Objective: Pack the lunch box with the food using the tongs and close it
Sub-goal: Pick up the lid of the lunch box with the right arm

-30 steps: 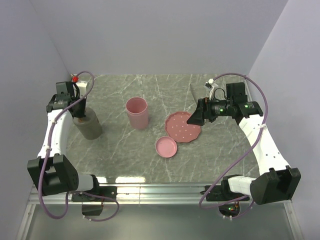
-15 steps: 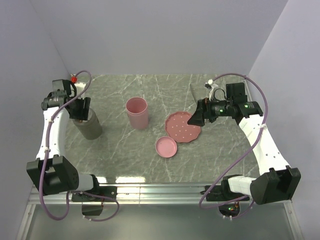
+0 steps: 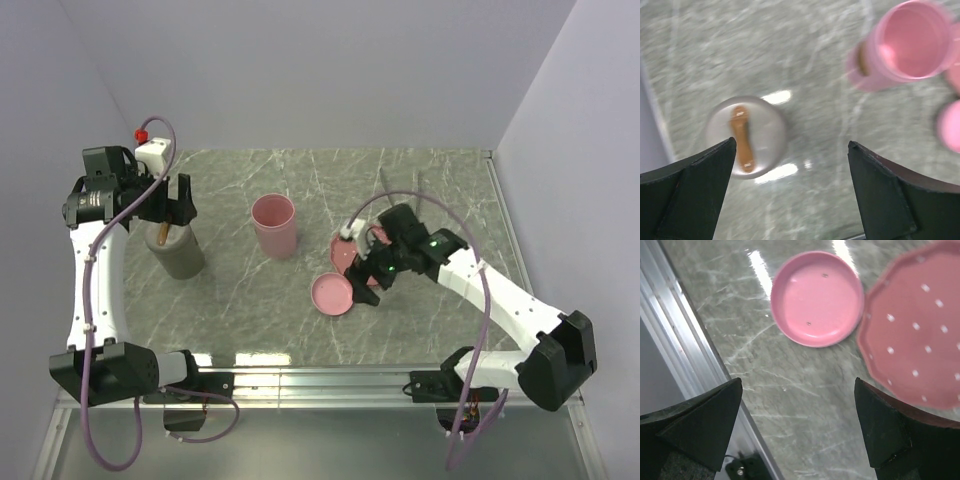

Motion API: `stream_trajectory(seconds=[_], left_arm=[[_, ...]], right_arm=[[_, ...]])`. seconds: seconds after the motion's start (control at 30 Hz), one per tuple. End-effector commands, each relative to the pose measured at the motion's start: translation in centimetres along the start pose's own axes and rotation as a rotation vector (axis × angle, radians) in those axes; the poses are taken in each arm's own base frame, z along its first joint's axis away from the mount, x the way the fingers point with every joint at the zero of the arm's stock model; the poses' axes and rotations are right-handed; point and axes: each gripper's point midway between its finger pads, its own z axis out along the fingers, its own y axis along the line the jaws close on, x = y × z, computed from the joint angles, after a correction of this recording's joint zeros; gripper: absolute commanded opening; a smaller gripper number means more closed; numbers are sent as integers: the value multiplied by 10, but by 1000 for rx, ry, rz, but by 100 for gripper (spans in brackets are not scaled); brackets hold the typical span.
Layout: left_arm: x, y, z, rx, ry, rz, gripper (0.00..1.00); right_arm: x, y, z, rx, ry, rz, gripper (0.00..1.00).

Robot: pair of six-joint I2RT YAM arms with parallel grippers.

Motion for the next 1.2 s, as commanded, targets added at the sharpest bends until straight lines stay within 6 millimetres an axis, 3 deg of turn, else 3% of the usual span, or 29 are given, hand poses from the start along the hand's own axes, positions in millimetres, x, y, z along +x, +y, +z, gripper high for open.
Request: stream_trajectory(seconds=[0.0,0.17,0.3,0.37,0.47,0.63,1.07,1.17], left_arm=[[-30,-35,-17,166,-131,-44,99],[-35,-50,-19,233,-185,-104,99],[-26,-52,-14,242,-162,-138,100],[-22,-52,-11,241,-149,-159,99],[-22,-51,-13,229,-160,-163,99],[-24,-50,-17,205,-183,-144,99],[-35,-56,-29,222,-241,-147,99],[-35,-56,-30,218,-247,-145,99]], right_arm=[[-22,1,19,57,-30,-192,99],[-15,25,62,5,82,-221,91],[-7,25,97,47,177,-227,86],[-15,25,105,63,182,-191,84],[-20,35,114,31,185,-149,82],[-10,55,124,17,220,-194,82],[-3,42,147,107,280,-187,64],[-2,41,149,111,280,-187,53]])
